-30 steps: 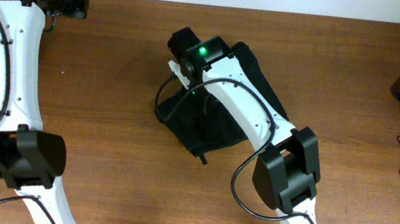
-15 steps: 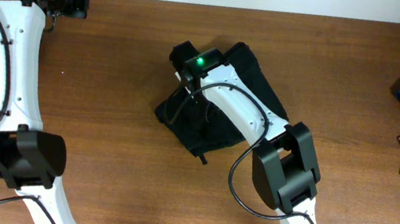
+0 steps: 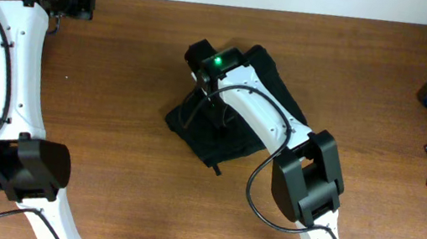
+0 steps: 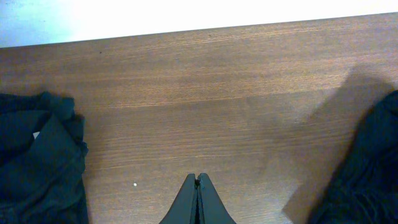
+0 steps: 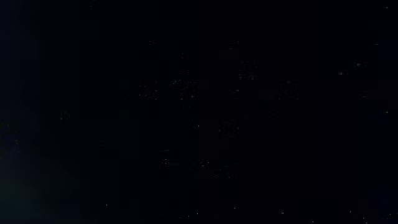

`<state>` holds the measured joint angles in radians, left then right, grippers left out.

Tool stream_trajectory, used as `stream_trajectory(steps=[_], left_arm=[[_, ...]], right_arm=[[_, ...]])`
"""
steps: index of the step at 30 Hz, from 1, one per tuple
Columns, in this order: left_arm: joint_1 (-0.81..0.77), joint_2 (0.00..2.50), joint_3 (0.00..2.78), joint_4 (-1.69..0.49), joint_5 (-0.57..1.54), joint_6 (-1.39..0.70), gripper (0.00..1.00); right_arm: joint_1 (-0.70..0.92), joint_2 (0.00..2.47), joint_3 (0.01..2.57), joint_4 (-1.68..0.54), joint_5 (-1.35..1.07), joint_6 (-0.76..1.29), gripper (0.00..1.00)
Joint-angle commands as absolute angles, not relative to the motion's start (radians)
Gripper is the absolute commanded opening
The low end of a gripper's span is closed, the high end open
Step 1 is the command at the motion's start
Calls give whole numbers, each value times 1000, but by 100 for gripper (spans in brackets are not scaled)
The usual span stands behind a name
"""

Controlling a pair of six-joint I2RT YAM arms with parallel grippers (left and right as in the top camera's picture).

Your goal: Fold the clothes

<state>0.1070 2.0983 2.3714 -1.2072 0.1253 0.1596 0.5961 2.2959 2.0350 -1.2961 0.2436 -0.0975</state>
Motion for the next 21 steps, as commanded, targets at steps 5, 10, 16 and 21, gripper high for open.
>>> stream_trajectory(steps=[5, 10, 16, 21], left_arm=[[107, 2087, 2384, -1204, 173, 151, 2], [108, 2087, 2384, -1204, 173, 151, 2], [108, 2087, 2384, -1214, 173, 151, 2], [101, 2091, 2353, -1338, 223, 204, 1]], right_arm=[[588, 2299, 2239, -1359, 249, -88, 4], [590, 2297, 2368, -1427, 99, -100, 4], [610, 2297, 2365, -1486, -70, -186, 4], [601, 2297, 2364, -1460, -68, -182, 4]])
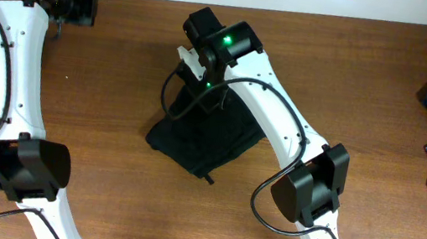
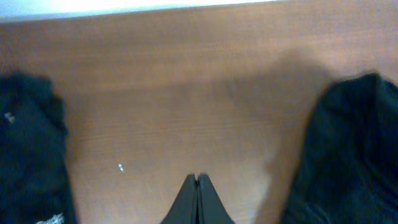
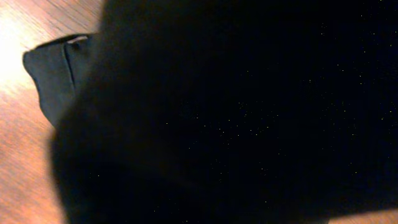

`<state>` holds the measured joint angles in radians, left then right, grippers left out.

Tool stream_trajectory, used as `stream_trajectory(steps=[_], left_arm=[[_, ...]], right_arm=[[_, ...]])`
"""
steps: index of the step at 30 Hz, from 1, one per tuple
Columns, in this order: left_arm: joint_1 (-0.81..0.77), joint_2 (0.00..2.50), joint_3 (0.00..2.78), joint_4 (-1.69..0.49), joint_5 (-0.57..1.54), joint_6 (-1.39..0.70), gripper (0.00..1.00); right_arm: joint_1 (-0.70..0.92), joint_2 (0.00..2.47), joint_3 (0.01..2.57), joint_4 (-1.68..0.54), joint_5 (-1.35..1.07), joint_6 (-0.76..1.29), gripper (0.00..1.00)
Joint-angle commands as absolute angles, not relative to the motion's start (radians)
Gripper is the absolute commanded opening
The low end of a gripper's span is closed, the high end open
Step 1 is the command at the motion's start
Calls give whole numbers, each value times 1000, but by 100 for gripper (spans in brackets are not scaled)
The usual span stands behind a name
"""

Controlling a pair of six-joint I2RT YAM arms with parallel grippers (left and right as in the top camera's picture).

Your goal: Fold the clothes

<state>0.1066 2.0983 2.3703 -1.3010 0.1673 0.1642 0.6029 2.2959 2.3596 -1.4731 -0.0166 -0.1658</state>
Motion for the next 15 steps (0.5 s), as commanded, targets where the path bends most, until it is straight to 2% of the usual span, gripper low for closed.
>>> stream_trajectory(steps=[1, 6, 15], left_arm=[[98, 2092, 2332, -1361, 234, 222, 1], [69, 2092, 2185, -1370, 371, 252, 1], [-123, 2092, 1982, -1308, 341, 332, 1]], right_arm=[[594, 2297, 2364, -1454, -67, -182, 4], [549, 2297, 2364, -1417, -68, -118, 4], [501, 2297, 2363, -1373, -67, -92, 4]])
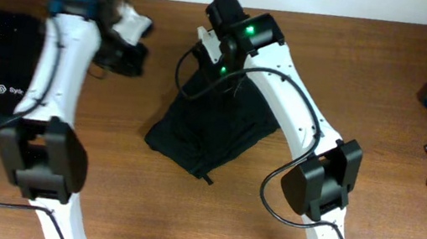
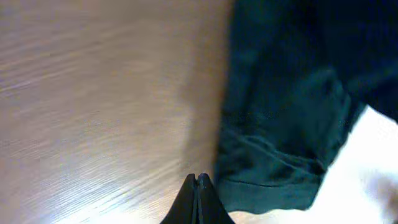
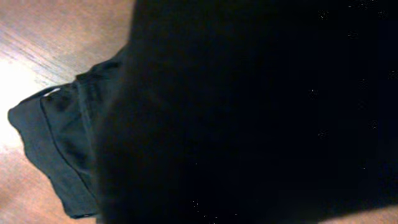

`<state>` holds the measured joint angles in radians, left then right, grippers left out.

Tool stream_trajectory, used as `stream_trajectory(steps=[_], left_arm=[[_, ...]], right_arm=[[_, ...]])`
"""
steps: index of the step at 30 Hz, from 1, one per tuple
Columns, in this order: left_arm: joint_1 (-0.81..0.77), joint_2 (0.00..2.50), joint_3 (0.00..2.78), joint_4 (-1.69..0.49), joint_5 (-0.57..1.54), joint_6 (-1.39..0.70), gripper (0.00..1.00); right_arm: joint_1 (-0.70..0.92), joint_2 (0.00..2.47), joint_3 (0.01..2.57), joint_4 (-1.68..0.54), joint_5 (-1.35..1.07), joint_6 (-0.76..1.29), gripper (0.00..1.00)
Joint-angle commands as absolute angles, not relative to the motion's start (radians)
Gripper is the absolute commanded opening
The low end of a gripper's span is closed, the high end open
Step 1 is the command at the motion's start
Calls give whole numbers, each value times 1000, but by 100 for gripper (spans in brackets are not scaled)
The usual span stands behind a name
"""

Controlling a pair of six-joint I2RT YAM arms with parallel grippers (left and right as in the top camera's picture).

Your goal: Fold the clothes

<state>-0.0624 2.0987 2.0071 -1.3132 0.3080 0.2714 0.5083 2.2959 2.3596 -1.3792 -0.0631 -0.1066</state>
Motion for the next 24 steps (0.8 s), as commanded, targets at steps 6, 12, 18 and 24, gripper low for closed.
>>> stream_trajectory(steps=[6, 12, 18, 24], left_arm=[[-199, 2091, 1976, -1375, 341, 339, 1], [-203, 2016, 1819, -1346, 345, 330, 1], [-216, 1739, 1428, -1152, 335, 327, 1], [-275, 1592, 1156, -936, 291, 273, 1]], right_arm=[[477, 2297, 2363, -1371, -68, -92, 4], [443, 2297, 2363, -1365, -72, -91, 4], [423, 2297, 2363, -1361, -72, -92, 4], [424, 2297, 2364, -1357, -72, -92, 4]])
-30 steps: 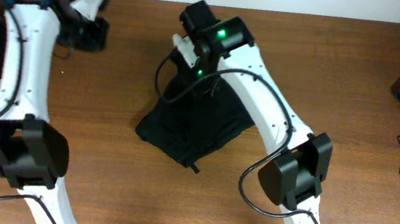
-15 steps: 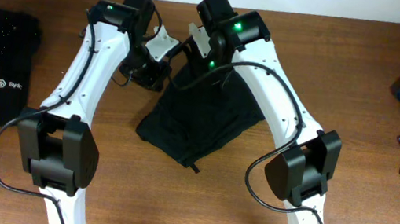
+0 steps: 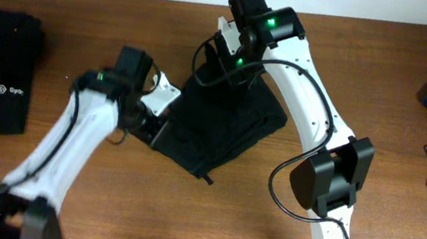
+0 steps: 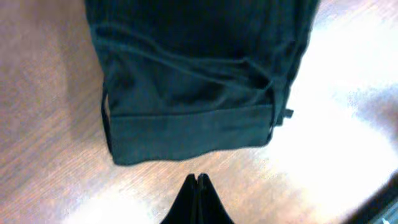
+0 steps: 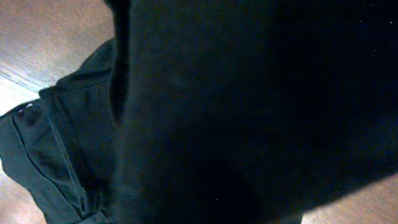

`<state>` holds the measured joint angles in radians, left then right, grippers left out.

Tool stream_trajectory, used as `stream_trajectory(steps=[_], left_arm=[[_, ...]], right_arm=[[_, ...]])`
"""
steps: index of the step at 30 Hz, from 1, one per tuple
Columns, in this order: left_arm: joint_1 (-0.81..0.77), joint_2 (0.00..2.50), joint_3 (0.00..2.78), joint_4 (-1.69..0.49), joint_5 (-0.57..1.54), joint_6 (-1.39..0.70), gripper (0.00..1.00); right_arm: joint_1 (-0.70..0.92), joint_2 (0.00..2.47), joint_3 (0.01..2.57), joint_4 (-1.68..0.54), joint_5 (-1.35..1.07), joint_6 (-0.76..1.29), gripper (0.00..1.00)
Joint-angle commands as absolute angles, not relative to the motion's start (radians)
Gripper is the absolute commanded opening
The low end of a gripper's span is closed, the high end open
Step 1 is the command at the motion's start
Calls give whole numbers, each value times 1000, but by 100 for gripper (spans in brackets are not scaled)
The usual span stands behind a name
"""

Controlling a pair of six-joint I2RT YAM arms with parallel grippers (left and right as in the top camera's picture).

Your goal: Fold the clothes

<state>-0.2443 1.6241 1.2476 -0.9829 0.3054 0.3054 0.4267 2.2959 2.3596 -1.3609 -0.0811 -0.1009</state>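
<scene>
A black garment point(image 3: 225, 130) lies bunched in the middle of the table. Its far edge is drawn up to my right gripper point(image 3: 221, 60), which is shut on it. In the right wrist view the black cloth point(image 5: 249, 112) fills nearly the whole picture and hides the fingers. My left gripper point(image 3: 151, 127) is shut and empty, low at the garment's near-left corner. In the left wrist view its closed gripper point(image 4: 198, 180) points at the hemmed edge point(image 4: 186, 130) just ahead, apart from it.
A folded black shirt with a white logo lies at the left edge. Blue jeans are heaped at the far right. The wooden table point(image 3: 377, 161) meets a white wall along the back.
My left arm has moved from beside the garment's far-left edge to its near-left corner, still shut. My right gripper has moved a little farther back and right with the cloth.
At first my right gripper was down on the garment and my left was far off over the folded shirt. Then the right held the garment's edge raised toward the back. The left arm then stood near the garment, and now sits at its near-left hem.
</scene>
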Motion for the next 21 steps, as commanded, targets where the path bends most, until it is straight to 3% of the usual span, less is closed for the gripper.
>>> stream_trajectory(steps=[1, 15, 21], left_arm=[[-288, 1592, 1123, -899, 291, 253, 1], [-325, 1598, 829, -393, 292, 55, 1], [-325, 1639, 773, -283, 292, 29, 1]], right_arm=[[424, 2297, 2364, -1357, -72, -91, 4], [424, 2297, 2364, -1383, -160, -92, 4], [425, 2292, 2364, -1440, -260, -100, 4]])
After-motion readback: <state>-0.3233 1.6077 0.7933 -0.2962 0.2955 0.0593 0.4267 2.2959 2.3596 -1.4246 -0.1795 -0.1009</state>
